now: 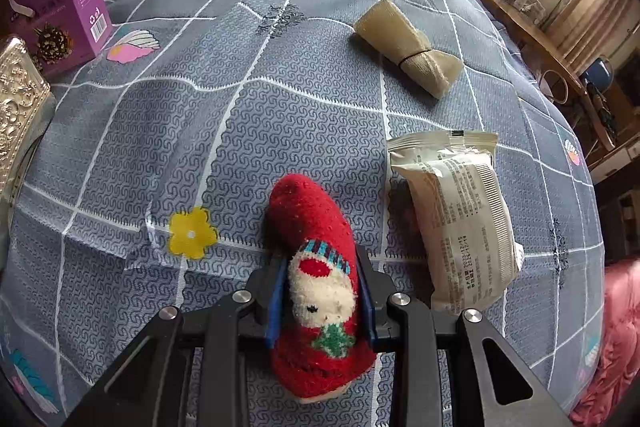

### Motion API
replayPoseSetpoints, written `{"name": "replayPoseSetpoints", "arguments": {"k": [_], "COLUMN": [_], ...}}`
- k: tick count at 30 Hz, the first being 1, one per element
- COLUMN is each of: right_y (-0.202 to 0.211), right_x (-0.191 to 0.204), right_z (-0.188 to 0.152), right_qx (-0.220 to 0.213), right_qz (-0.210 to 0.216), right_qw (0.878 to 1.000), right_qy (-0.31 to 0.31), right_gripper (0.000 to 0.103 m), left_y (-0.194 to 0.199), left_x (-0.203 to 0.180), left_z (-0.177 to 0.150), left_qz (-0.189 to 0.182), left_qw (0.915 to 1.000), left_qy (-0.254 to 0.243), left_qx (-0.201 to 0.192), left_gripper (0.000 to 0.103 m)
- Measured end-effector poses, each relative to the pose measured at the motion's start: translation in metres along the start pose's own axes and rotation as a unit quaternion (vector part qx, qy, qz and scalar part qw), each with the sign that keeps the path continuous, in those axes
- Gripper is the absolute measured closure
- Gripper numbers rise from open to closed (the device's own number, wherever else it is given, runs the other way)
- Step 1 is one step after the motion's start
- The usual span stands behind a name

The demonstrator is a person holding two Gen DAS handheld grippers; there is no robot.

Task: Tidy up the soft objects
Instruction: 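Carry the white sponge into the tray with the left tool while the right tool holds the sock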

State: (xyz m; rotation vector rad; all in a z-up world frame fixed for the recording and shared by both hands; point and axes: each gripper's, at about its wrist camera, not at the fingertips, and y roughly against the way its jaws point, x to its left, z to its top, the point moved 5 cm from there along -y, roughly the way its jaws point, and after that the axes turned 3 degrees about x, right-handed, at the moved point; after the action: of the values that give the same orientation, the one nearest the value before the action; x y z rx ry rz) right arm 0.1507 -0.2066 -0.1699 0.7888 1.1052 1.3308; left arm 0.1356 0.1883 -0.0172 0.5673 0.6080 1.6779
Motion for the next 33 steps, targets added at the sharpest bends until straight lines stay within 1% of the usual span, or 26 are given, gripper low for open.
{"name": "replayPoseSetpoints", "arguments": {"k": [3, 7, 14, 19, 25, 27, 30, 33], "right_y": [0.002, 0.004, 0.004, 0.005, 0.006, 0.006, 0.007, 0.006], "right_x": [0.002, 0.004, 0.004, 0.002, 0.005, 0.004, 0.004, 0.004], "right_z": [-0.001, -0.002, -0.002, -0.001, -0.002, -0.002, -0.002, -0.003], "right_qx": [-0.001, -0.003, -0.003, -0.005, -0.006, -0.006, -0.006, -0.007], "right_qz": [-0.004, -0.008, -0.009, -0.011, -0.017, -0.019, -0.021, -0.024], "right_qw": [1.0, 1.0, 1.0, 1.0, 1.0, 1.0, 0.999, 0.999], "right_qy": [0.005, 0.008, 0.008, 0.011, 0.018, 0.02, 0.024, 0.028], "right_gripper": [0.071, 0.071, 0.071, 0.071, 0.071, 0.071, 0.073, 0.074], "left_y": [0.01, 0.019, 0.025, 0.028, 0.025, 0.027, 0.033, 0.038], "left_x": [0.001, 0.004, 0.012, 0.021, 0.04, 0.053, 0.087, 0.127], "left_z": [-0.009, -0.022, -0.04, -0.055, -0.083, -0.093, -0.107, -0.121], "left_qz": [0.0, -0.006, -0.012, -0.008, 0.001, 0.0, 0.009, 0.016], "left_qw": [1.0, 1.0, 0.9998, 0.9997, 0.9984, 0.9973, 0.9934, 0.984], "left_qy": [-0.002, 0.002, 0.01, 0.017, 0.033, 0.048, 0.091, 0.156], "left_qx": [-0.006, -0.003, 0.009, 0.017, 0.046, 0.055, 0.069, 0.084], "left_gripper": [0.043, 0.043, 0.043, 0.043, 0.043, 0.043, 0.043, 0.043]}}
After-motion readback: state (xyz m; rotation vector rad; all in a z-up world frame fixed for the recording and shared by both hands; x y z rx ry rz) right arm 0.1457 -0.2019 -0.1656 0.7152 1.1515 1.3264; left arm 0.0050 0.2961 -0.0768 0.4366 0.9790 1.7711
